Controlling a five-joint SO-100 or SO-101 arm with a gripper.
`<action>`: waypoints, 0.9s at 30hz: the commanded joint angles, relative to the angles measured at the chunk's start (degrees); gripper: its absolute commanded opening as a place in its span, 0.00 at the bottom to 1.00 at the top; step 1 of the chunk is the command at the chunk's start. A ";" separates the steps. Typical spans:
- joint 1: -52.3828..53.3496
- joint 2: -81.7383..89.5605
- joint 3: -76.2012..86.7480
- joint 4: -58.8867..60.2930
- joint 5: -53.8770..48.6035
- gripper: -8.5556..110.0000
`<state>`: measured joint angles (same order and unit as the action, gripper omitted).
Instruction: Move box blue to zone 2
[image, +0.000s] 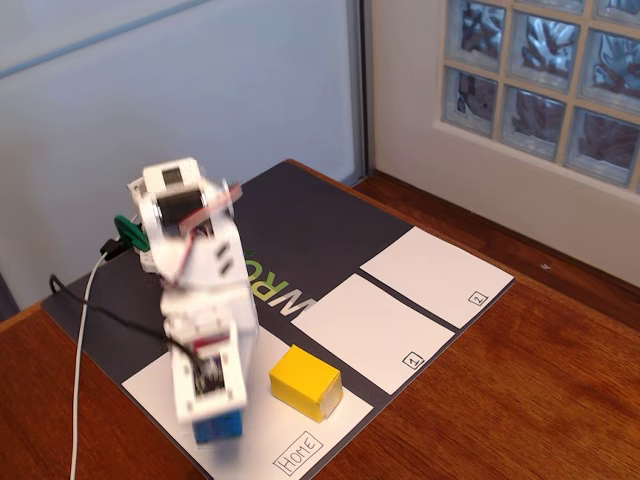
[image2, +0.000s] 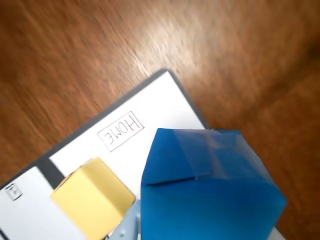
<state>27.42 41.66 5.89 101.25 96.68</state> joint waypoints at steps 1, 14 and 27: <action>-2.29 11.78 2.64 9.58 -1.23 0.07; -25.22 39.90 31.55 9.58 -1.32 0.07; -53.00 47.20 40.43 9.58 2.37 0.07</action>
<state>-21.09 85.43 46.49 101.25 99.14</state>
